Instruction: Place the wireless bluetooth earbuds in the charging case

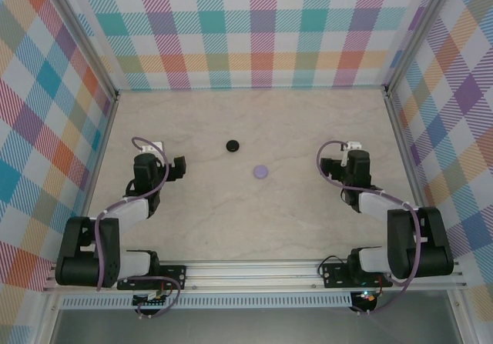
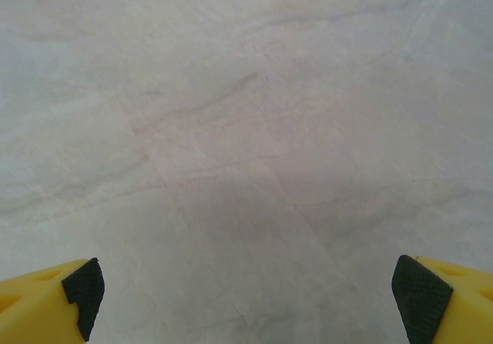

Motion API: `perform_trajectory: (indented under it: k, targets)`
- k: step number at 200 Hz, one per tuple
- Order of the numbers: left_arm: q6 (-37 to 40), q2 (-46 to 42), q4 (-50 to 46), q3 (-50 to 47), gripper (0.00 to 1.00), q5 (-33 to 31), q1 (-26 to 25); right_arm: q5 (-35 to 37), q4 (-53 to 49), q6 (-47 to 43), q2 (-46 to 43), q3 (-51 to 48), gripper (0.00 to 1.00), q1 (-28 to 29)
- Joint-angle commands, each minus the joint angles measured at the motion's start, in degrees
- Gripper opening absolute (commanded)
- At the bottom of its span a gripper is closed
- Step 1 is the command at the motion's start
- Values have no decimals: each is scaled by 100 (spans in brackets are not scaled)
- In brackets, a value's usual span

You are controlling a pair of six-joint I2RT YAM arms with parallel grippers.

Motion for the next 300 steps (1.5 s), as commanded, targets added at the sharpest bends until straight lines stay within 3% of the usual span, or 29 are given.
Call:
perform_trajectory:
  k: [1,99,122,134,165,300]
  targets:
    - [-98,225,1073,-105,100,626,110,-501,1007,-214,1,-98,98,-129]
    - [-48,1535,2674,-373,100,868,144,-985,2010,-259,1100,35,100,-355]
    - [36,1494,2030,-100,100,958,142,-976,2050,-259,1116,25,100,-357]
    - [-13,1528,1728,84,100,684,89,-980,2047,-256,1116,32,100,-359]
    - [-42,1532,1692,114,100,323,-5,-983,2046,-259,1113,34,100,-357]
    - [-41,1525,1676,116,100,303,-22,-984,2051,-263,1111,25,100,-359]
